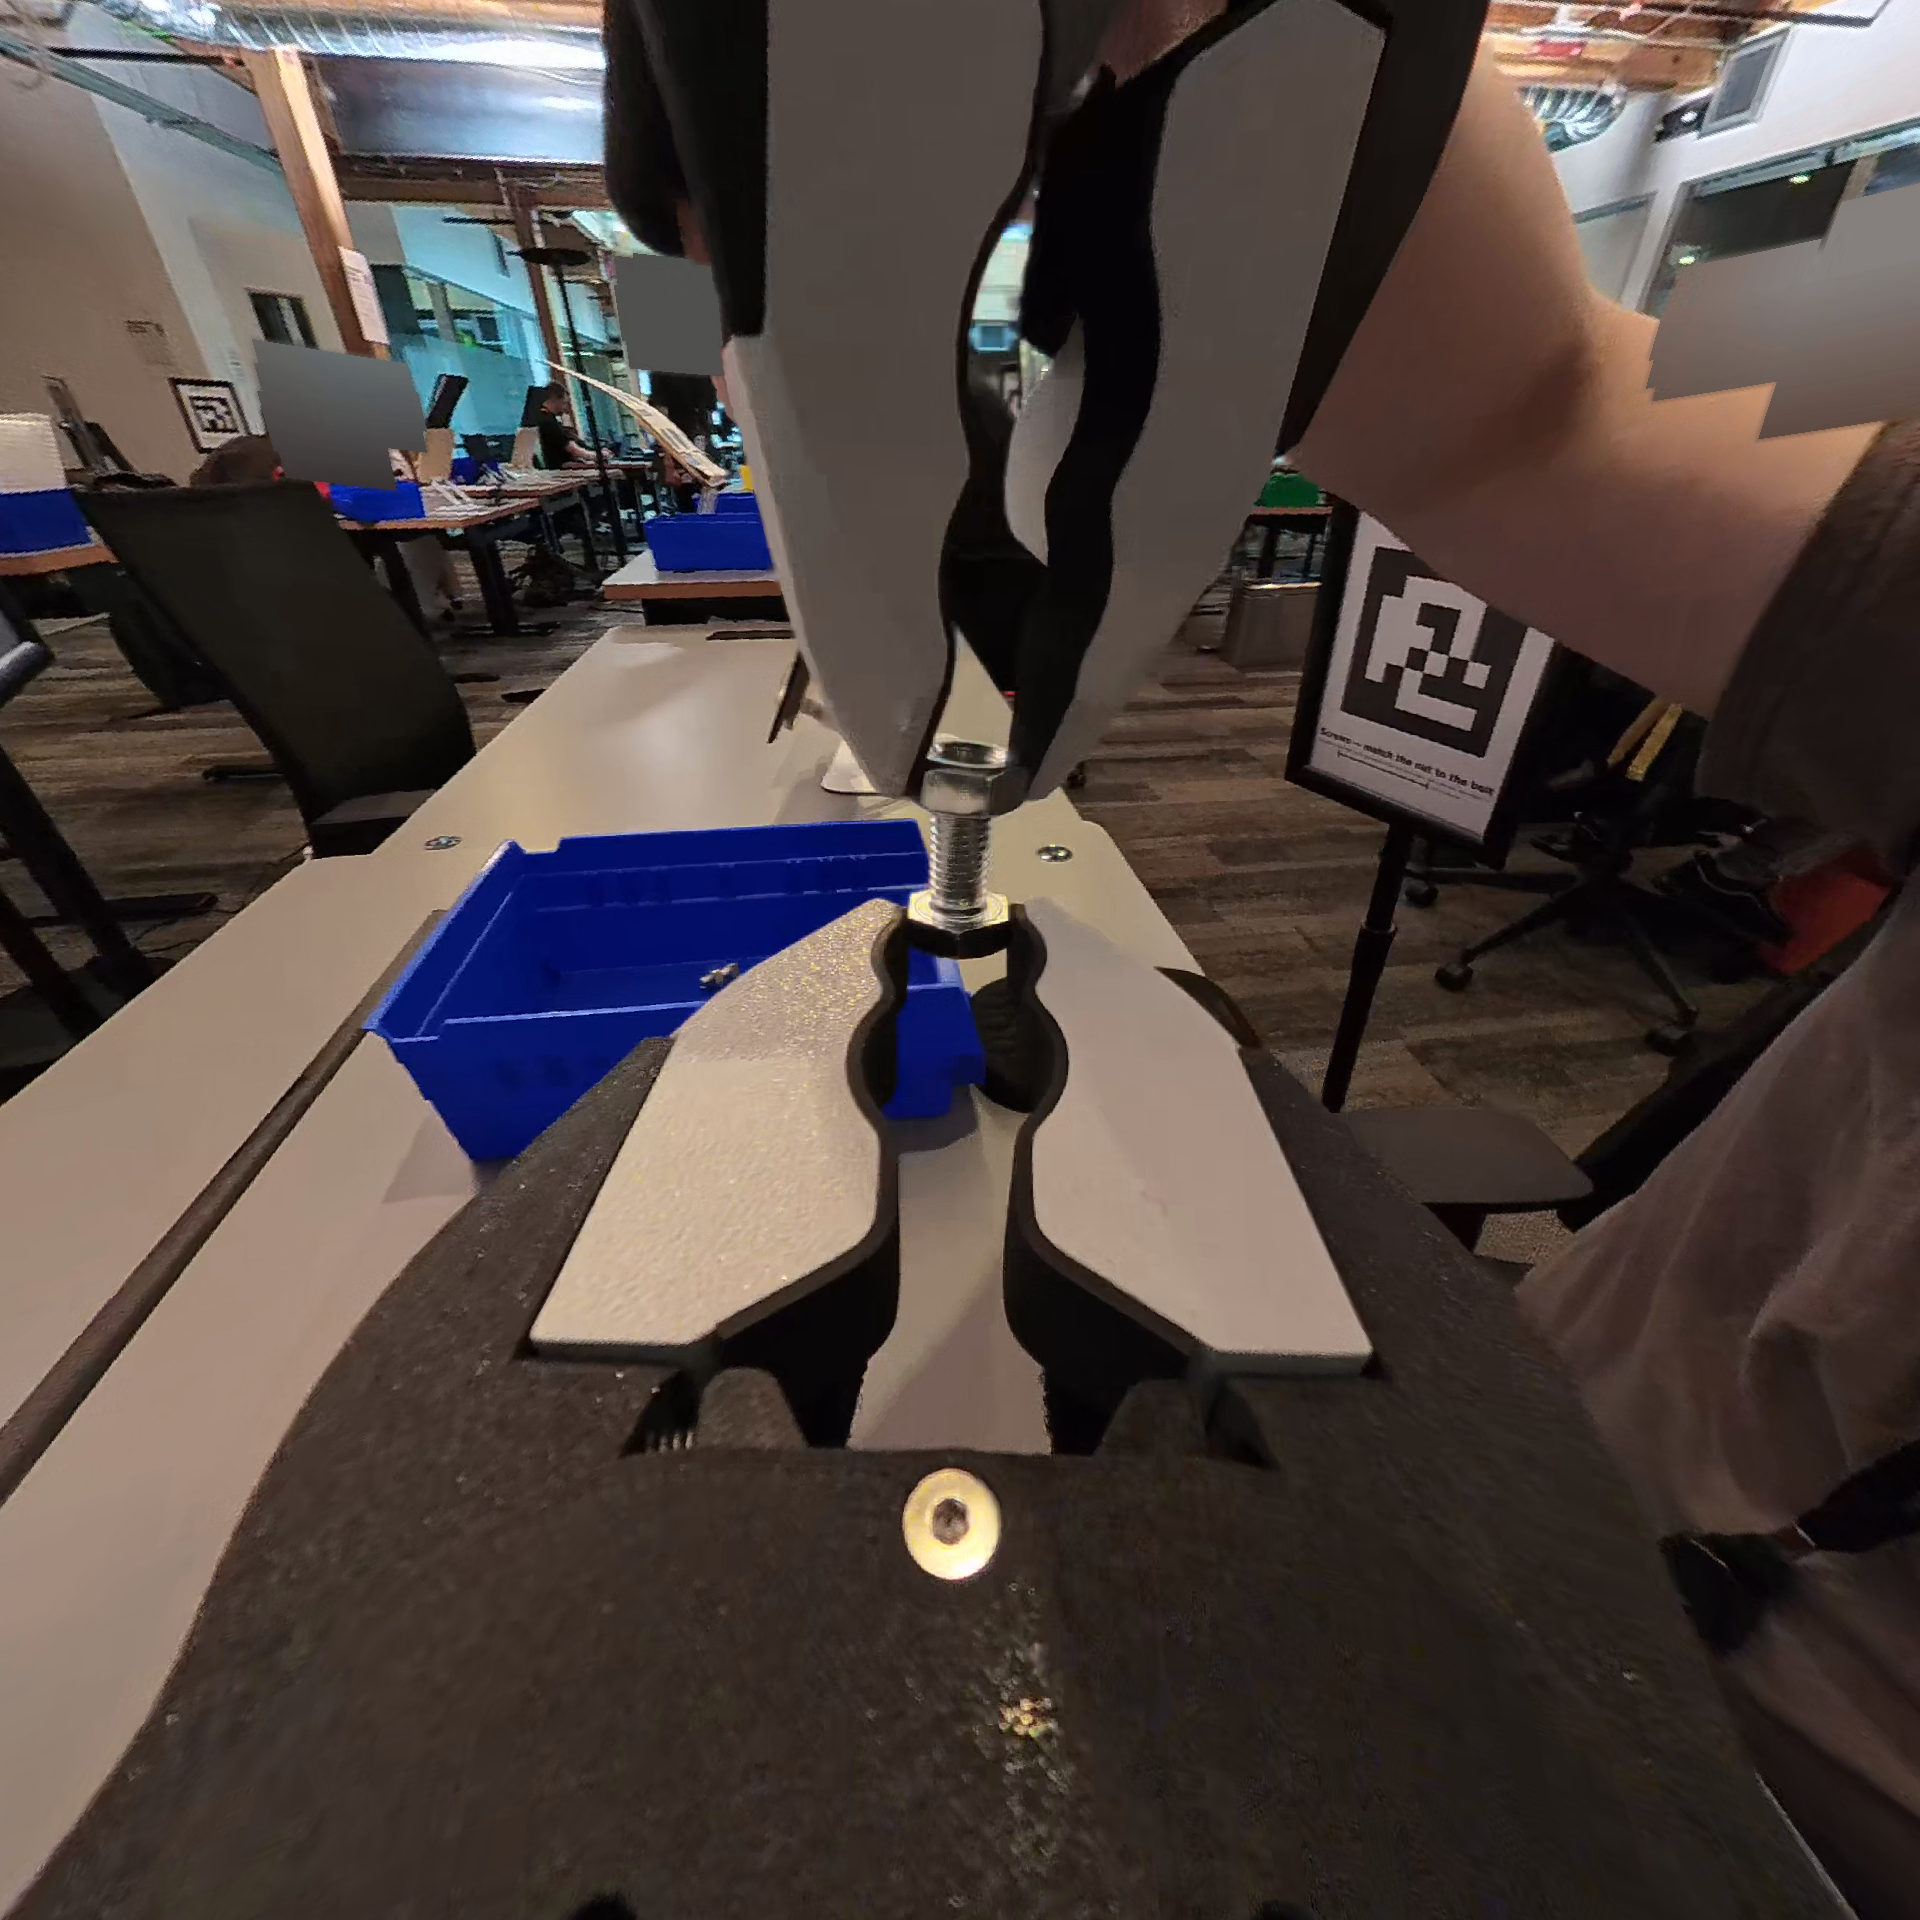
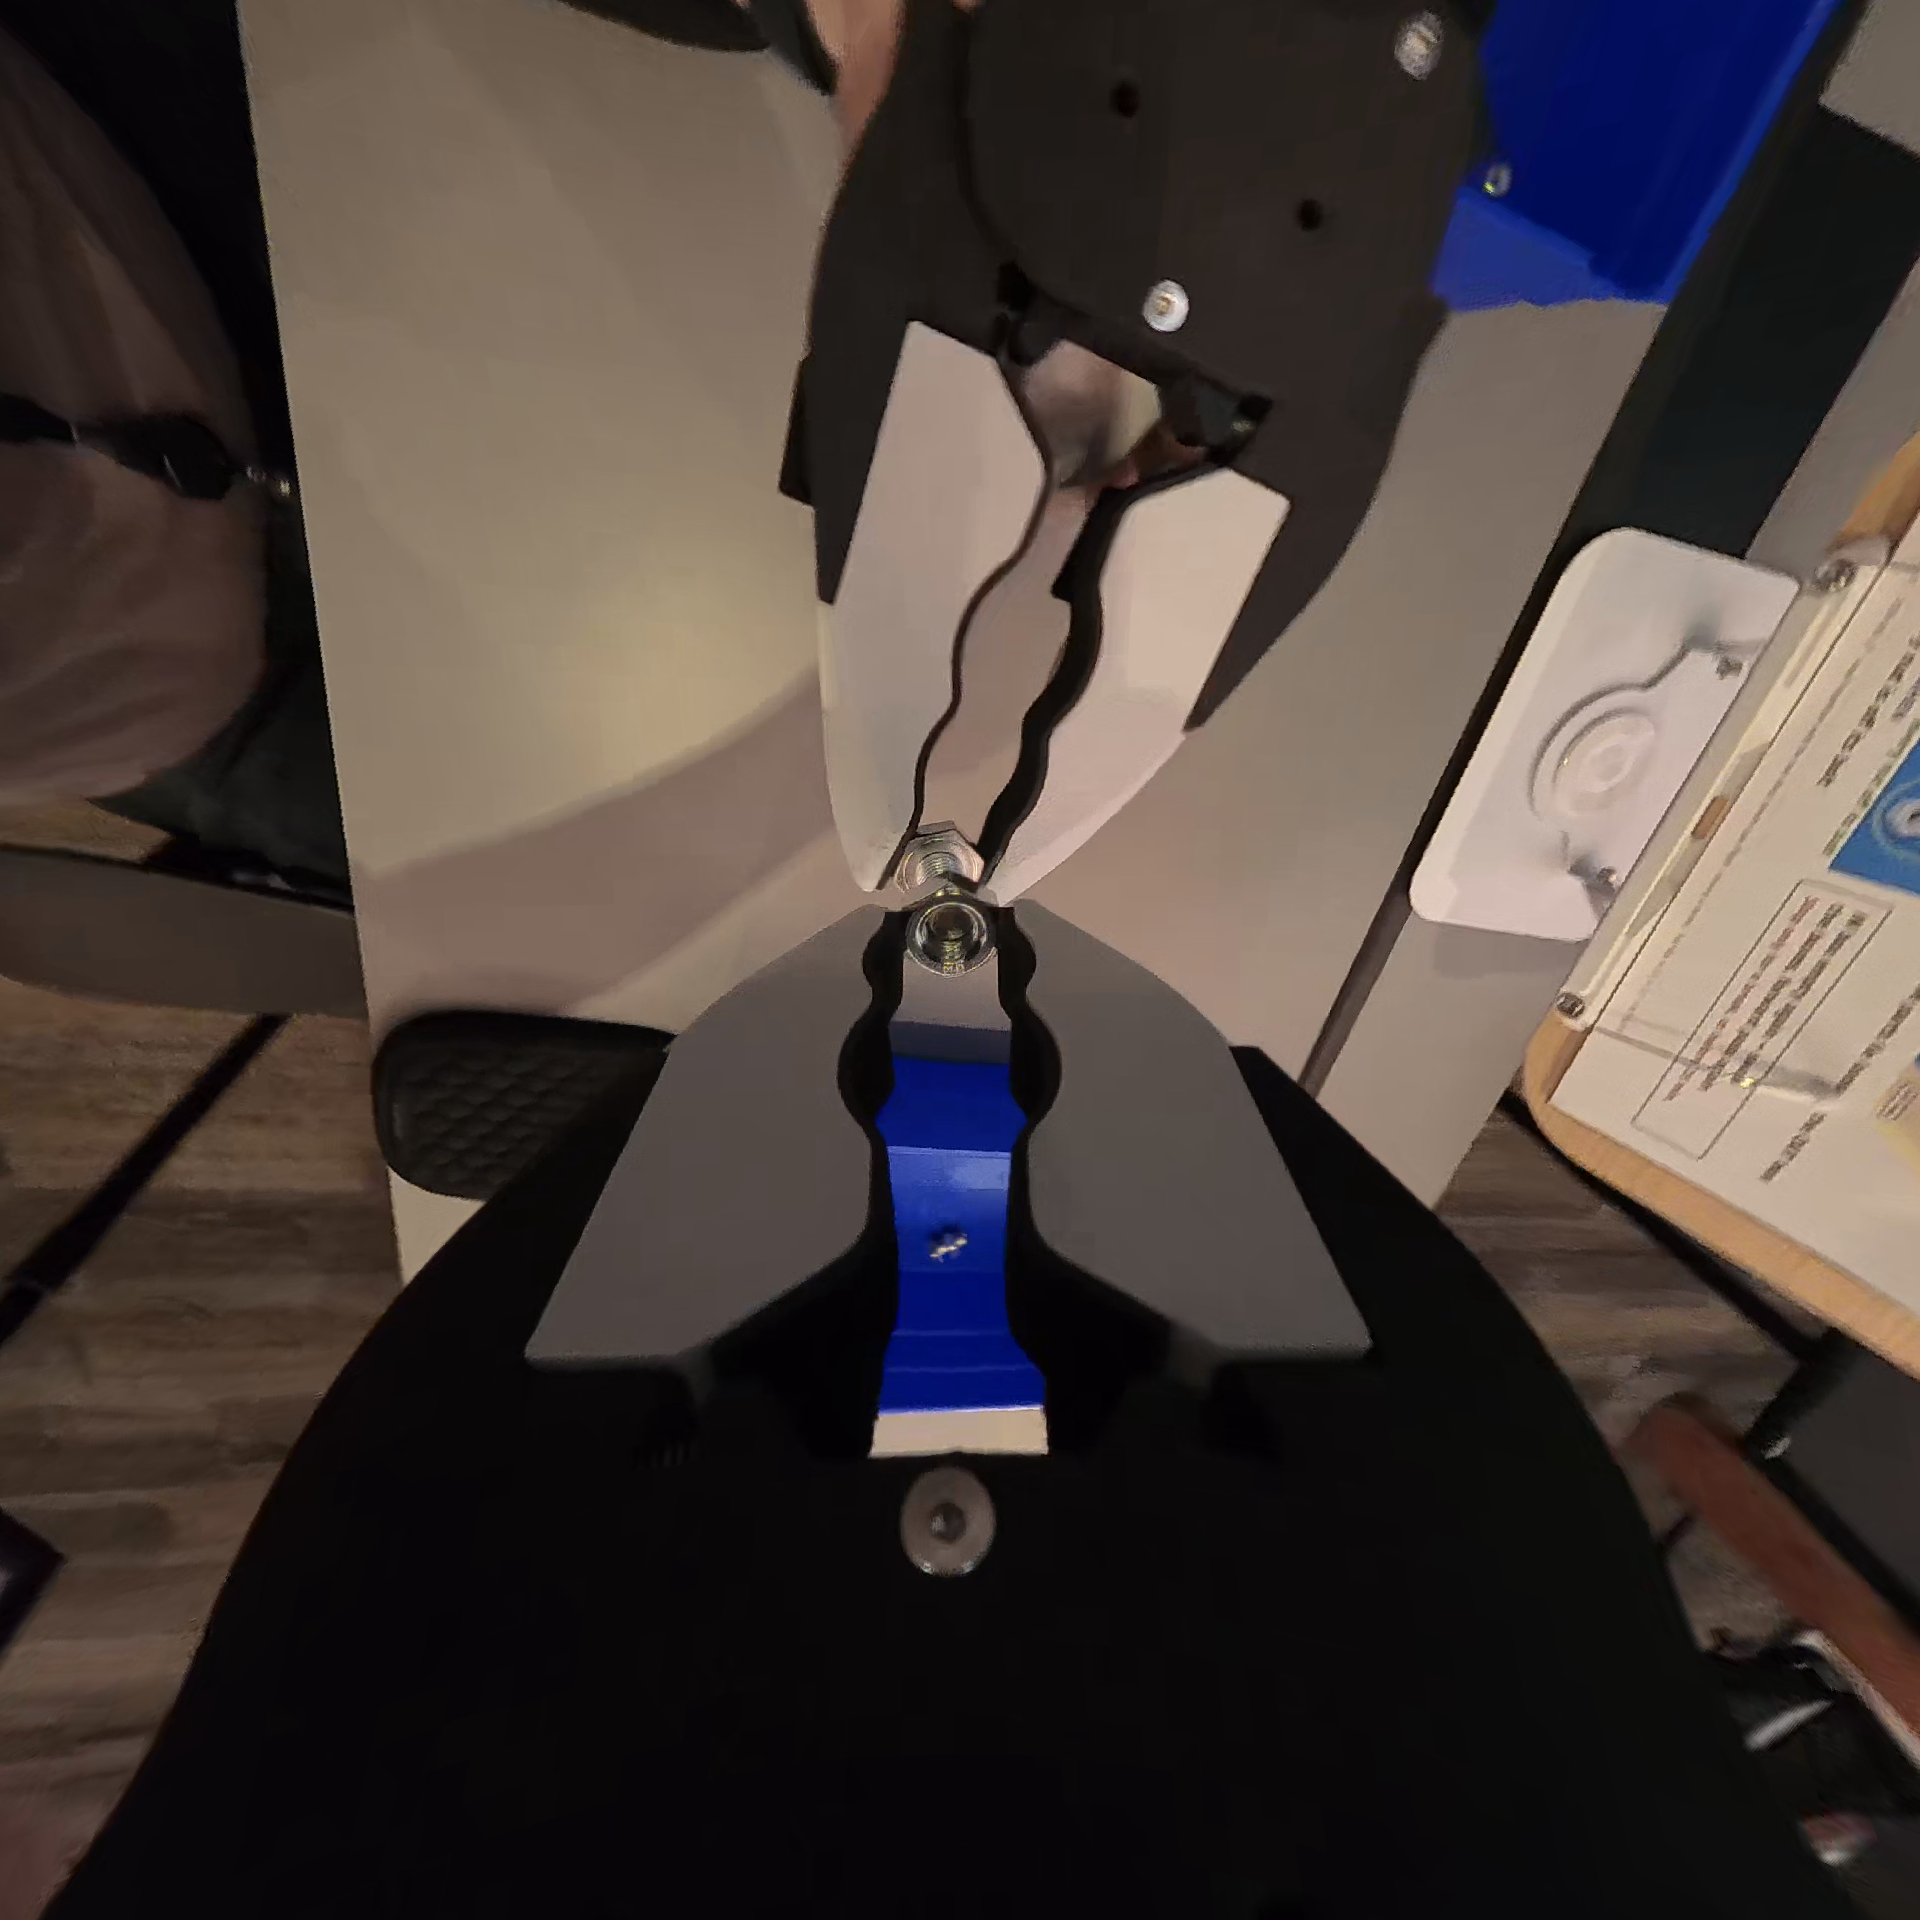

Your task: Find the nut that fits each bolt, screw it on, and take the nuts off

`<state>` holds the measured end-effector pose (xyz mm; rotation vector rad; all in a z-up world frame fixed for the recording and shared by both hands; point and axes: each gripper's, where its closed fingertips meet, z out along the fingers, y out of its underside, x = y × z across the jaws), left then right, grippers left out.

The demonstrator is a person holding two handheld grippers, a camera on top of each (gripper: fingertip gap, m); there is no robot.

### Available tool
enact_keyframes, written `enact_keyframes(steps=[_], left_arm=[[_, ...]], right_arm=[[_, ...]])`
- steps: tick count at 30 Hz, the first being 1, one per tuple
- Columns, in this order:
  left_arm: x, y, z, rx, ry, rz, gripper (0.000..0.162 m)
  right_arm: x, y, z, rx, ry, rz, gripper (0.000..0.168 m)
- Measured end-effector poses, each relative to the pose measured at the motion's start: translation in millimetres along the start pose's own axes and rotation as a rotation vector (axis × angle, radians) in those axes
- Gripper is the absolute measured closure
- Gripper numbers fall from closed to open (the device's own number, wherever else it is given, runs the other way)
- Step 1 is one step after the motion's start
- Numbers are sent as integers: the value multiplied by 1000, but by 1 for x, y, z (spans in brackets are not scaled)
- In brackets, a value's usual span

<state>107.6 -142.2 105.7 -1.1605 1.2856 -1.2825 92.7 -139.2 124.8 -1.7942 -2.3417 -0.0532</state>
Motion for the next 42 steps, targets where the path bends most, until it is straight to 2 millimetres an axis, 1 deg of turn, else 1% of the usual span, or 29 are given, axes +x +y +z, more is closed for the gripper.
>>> enact_keyframes(steps=[5,12,19,24,29,36,42], left_arm=[[-16,-3,-4,6,-120,23,144],[-28,9,-2,-102,-250,63,145],[-39,8,-6,-100,-331,67,145],[-44,2,-11,-52,-357,56,145],[-48,-3,-16,-36,-398,69,145],[-55,-4,-21,-35,-457,59,145],[-52,-6,-22,-8,-411,31,144]], right_arm=[[15,3,0,47,-3,204,149],[21,13,11,-21,-16,302,150],[32,13,12,15,-32,479,150],[39,9,8,87,-45,588,149],[45,6,5,131,-56,667,150],[54,3,5,148,-51,759,150],[54,0,3,153,-74,764,150]])
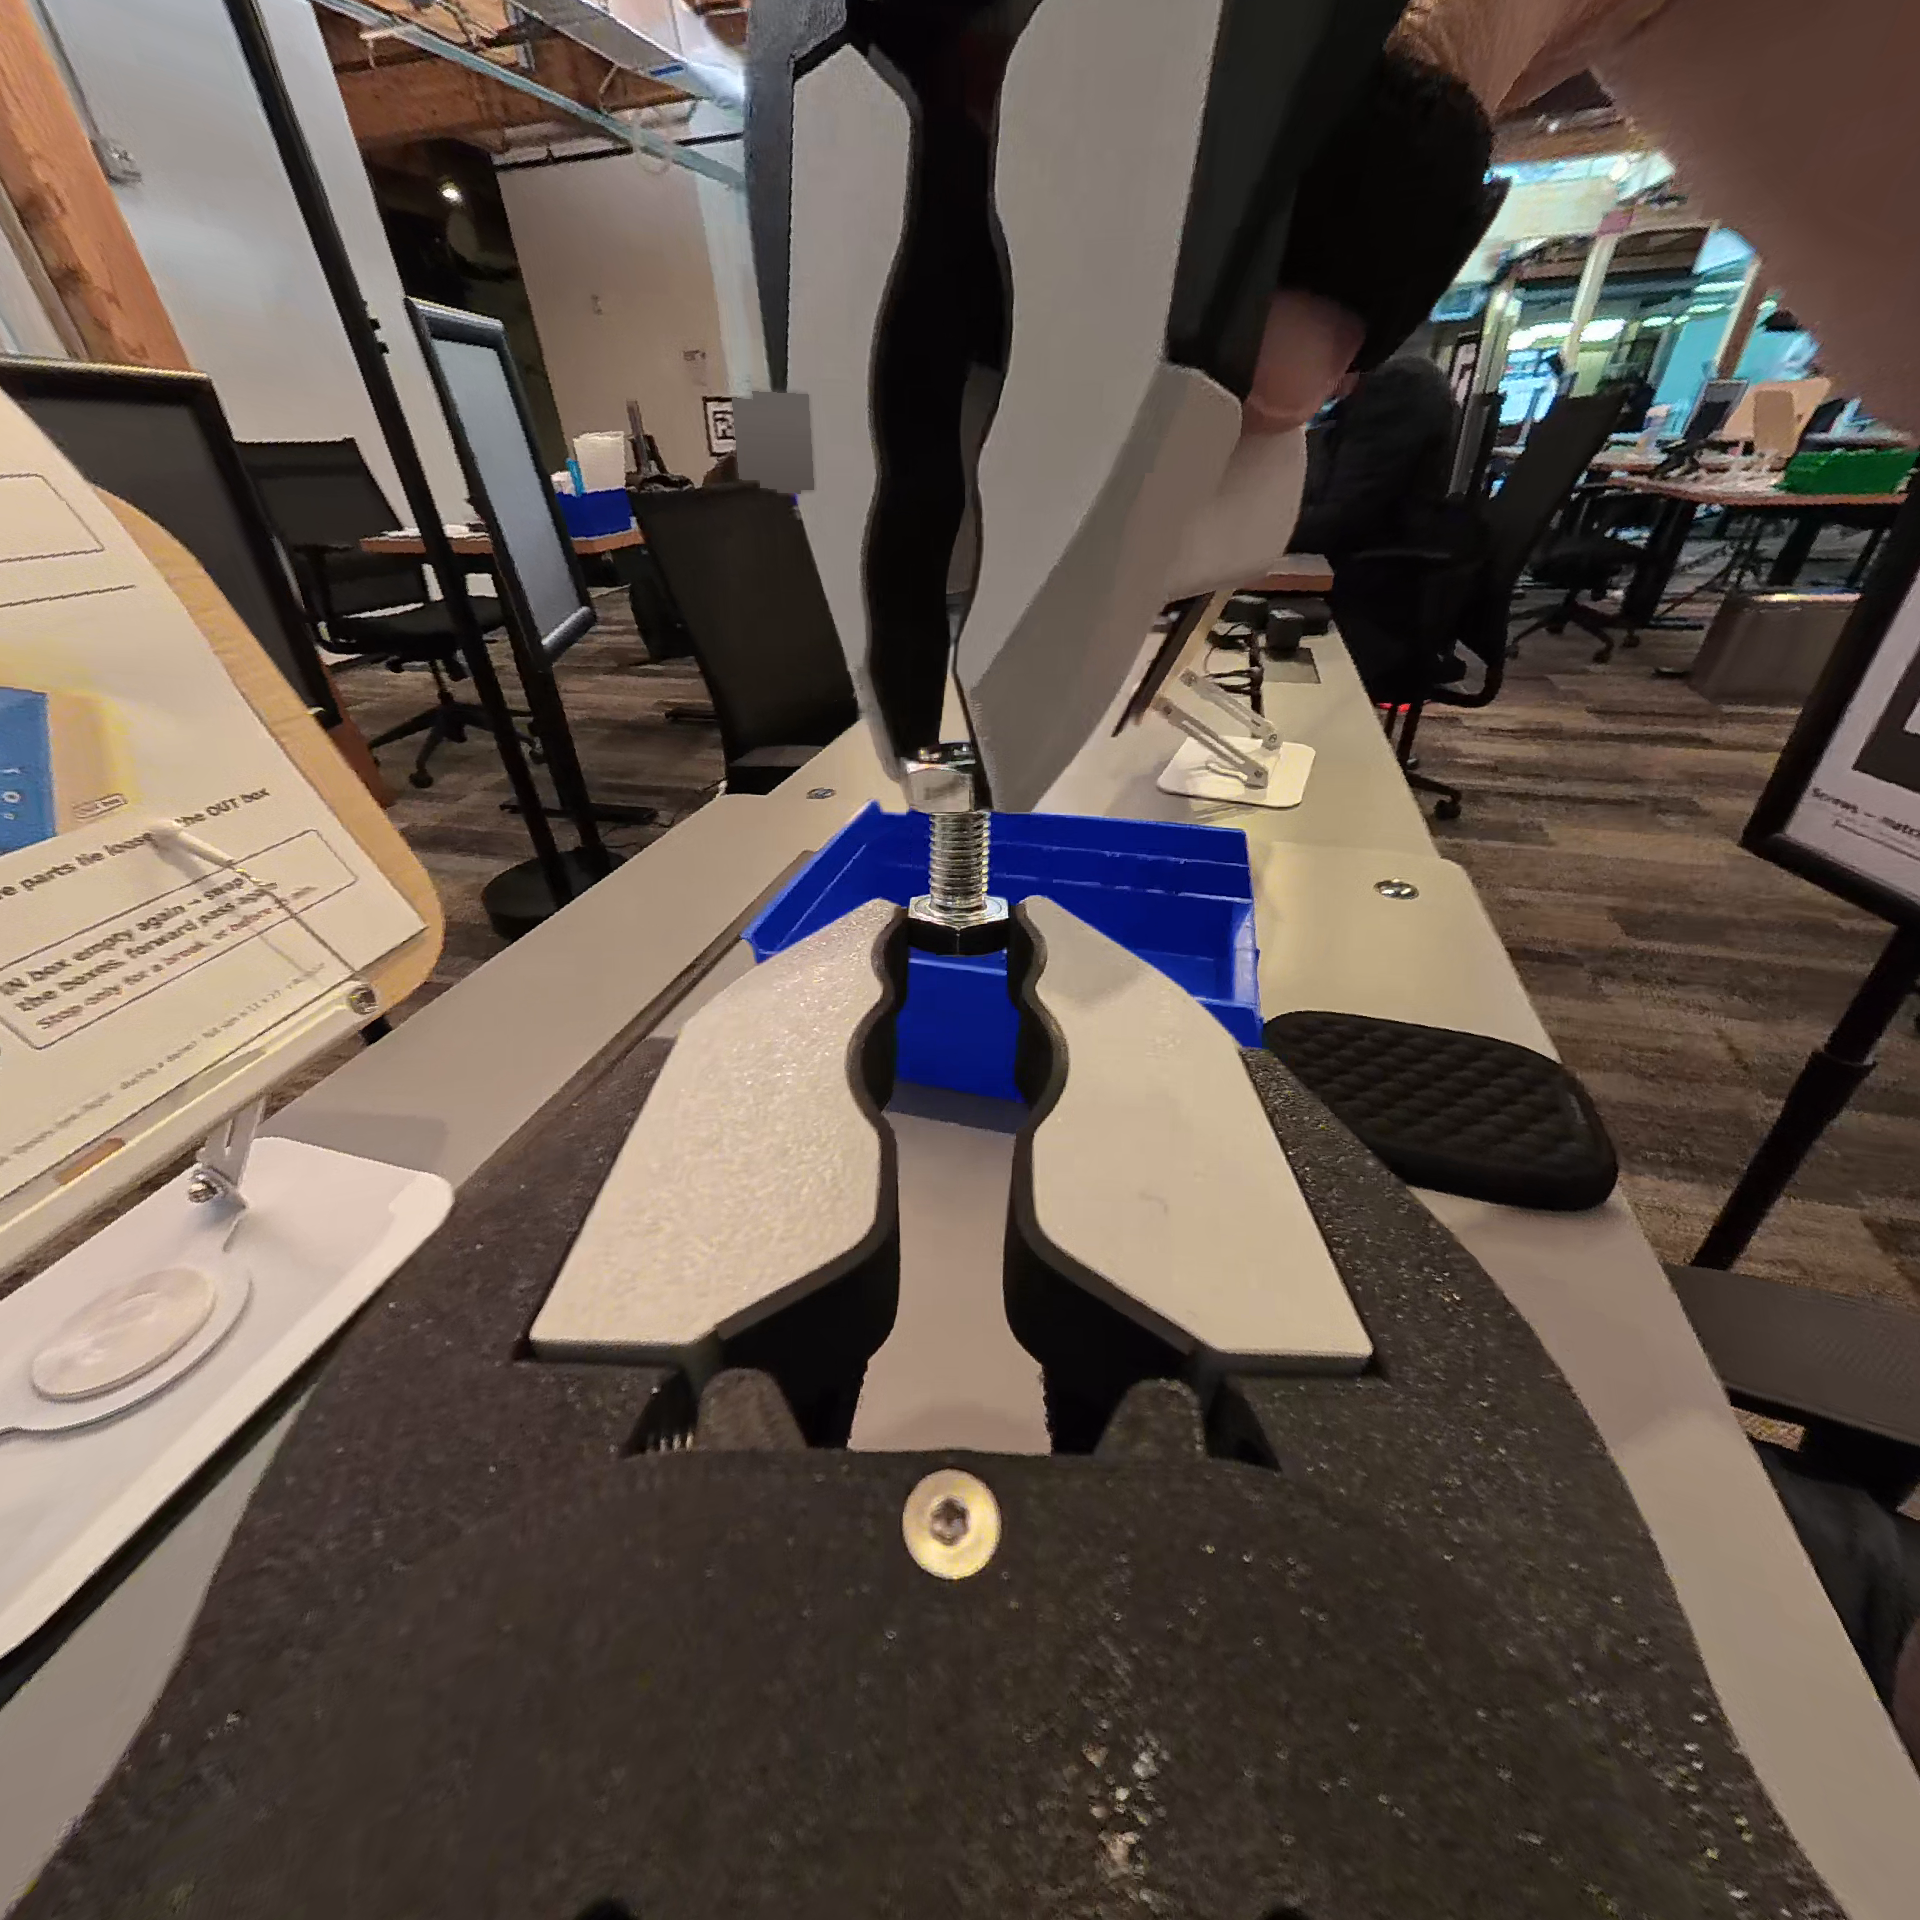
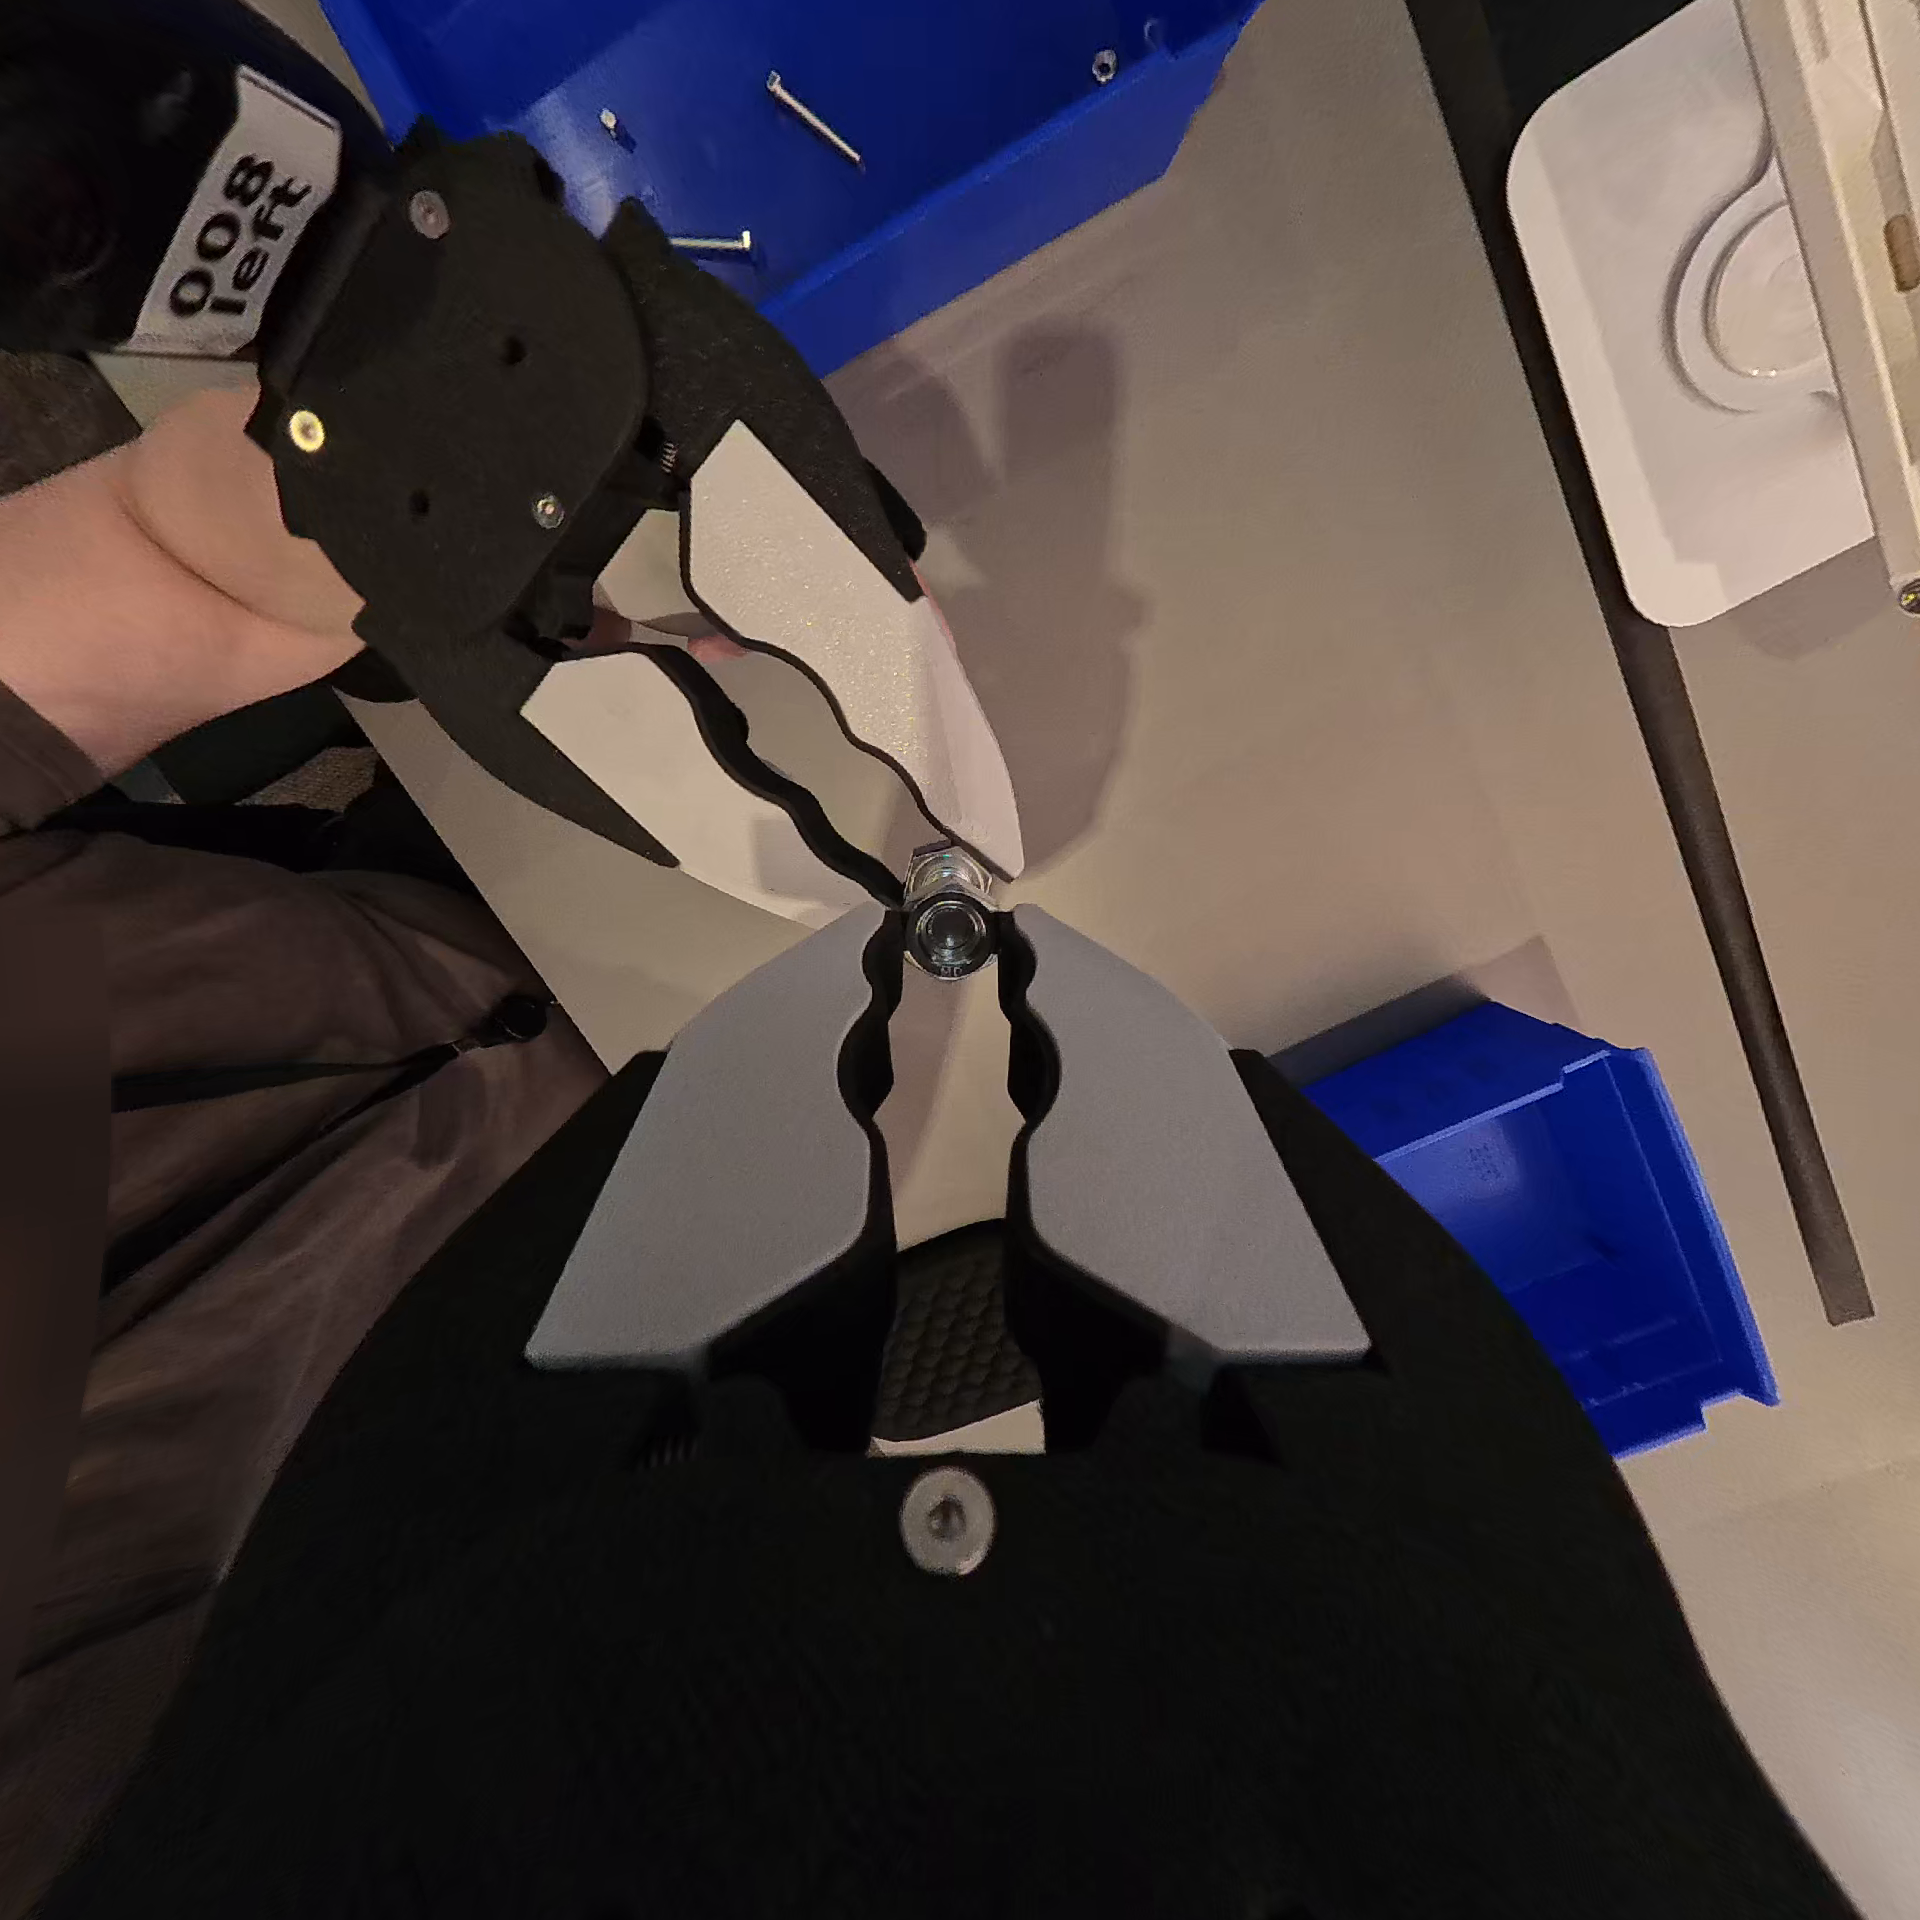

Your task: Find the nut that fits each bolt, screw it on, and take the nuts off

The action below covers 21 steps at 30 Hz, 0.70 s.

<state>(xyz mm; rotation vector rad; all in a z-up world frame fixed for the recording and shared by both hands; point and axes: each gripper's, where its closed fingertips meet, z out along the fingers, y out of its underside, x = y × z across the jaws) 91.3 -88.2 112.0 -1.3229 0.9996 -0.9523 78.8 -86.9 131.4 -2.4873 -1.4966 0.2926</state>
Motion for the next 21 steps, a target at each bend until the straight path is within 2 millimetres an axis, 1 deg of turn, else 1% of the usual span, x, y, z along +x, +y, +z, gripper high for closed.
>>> enact_keyframes(steps=[4,12,16,21], left_arm=[[-1,-3,-2,23,14,-41,144],[-11,-5,-3,11,-128,30,145],[-18,-2,-2,-7,-216,66,145],[-21,-1,-3,-1,-216,54,144]], right_arm=[[0,-4,-2,15,5,19,150],[4,-10,-3,55,-17,119,150],[9,-12,0,78,-11,143,150],[11,-15,2,102,-22,156,150]])
